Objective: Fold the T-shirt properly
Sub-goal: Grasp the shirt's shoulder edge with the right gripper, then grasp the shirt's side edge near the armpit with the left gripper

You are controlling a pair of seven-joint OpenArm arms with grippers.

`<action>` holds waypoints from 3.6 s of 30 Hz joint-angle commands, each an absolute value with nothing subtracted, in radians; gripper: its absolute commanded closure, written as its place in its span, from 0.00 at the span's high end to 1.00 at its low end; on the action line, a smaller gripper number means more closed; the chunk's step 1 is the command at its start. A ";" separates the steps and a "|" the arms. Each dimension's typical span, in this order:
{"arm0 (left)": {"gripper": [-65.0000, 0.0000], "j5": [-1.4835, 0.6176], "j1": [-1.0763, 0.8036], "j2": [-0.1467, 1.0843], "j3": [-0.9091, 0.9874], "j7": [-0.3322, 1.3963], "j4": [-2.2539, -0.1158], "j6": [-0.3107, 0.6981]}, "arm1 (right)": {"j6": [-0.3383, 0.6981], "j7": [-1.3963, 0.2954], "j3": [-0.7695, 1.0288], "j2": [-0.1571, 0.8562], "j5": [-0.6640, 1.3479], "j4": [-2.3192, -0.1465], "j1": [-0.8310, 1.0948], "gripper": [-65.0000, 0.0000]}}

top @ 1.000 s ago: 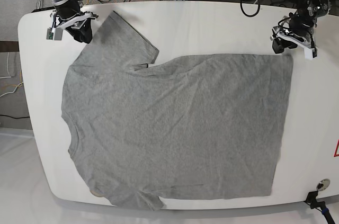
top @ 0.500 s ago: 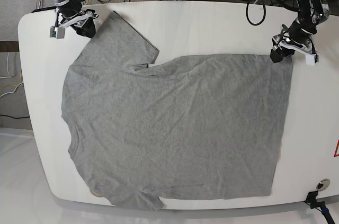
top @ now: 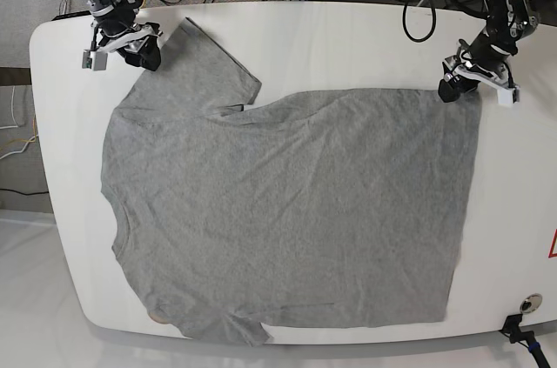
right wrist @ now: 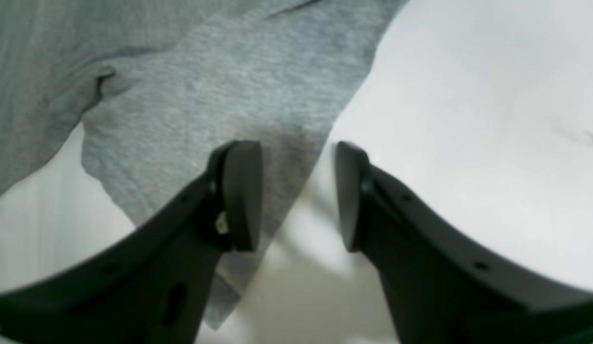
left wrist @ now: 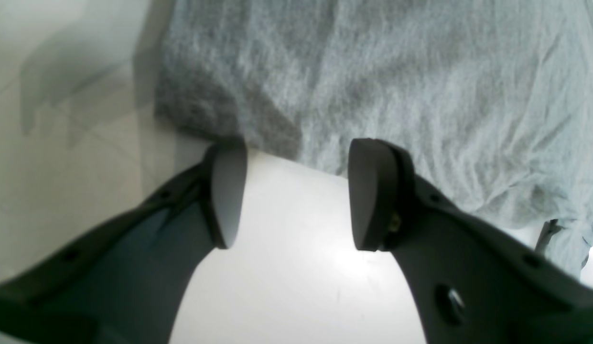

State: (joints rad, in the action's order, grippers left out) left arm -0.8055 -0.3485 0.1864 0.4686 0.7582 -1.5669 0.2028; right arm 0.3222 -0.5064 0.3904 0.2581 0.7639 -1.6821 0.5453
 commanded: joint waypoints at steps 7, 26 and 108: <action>0.00 -0.783 -0.356 0.179 0.462 0.792 -1.570 0.206 | 0.337 -0.510 0.387 0.241 0.725 -1.606 0.452 0.35; 0.00 -0.815 -0.347 0.209 0.470 0.769 -1.623 0.217 | 0.363 -0.620 0.390 0.187 0.673 -1.725 0.465 0.00; 0.48 -0.785 -0.196 0.260 0.510 0.771 -1.420 0.300 | 0.351 -0.628 0.415 0.177 0.638 -1.709 0.535 0.01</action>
State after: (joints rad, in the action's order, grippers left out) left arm -0.7860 -0.1997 0.2497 0.5095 0.7700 -1.4117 0.3038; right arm 0.3527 -0.6212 0.4110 0.1665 0.6434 -1.7008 0.5270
